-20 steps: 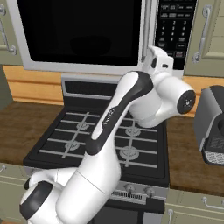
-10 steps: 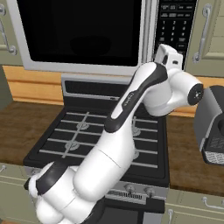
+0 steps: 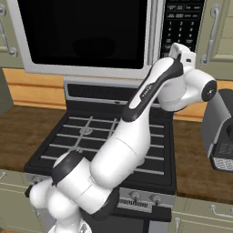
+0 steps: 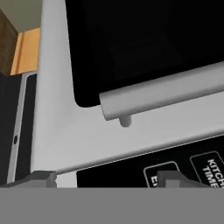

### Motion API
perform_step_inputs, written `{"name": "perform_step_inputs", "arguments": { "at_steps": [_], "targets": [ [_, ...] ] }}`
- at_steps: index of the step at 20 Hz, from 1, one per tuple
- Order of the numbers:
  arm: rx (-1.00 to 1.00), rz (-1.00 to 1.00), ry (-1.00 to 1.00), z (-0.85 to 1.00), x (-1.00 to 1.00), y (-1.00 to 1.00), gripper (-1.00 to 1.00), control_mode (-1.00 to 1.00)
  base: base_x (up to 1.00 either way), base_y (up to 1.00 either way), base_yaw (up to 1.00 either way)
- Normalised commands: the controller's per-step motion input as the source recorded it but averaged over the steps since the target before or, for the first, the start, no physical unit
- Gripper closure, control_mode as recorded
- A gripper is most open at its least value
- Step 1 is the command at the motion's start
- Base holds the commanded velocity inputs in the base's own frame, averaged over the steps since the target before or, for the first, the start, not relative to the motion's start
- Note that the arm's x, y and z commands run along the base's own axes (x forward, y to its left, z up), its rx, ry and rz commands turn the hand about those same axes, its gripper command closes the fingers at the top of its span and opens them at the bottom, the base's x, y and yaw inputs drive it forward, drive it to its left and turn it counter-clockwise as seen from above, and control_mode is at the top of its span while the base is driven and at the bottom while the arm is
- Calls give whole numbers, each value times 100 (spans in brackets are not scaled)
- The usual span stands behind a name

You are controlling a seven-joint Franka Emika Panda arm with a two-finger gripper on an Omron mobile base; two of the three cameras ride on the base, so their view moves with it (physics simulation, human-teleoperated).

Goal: Pick the lime from the sink and place it in the bowl. Then pick the bowl and place it in the microwave. Then close the microwave door and press the start button.

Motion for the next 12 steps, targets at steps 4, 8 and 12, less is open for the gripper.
{"name": "perform_step_inputs", "arguments": {
  "at_steps": [4, 8, 12],
  "targets": [
    [0, 0, 0, -9, 39, -26, -100, -100, 0, 0, 0],
    [0, 0, 0, -10, 41, -22, -100, -100, 0, 0, 0],
    [0, 0, -8, -26, -22, 7, -100, -100, 0, 0, 0]
  ]
}}
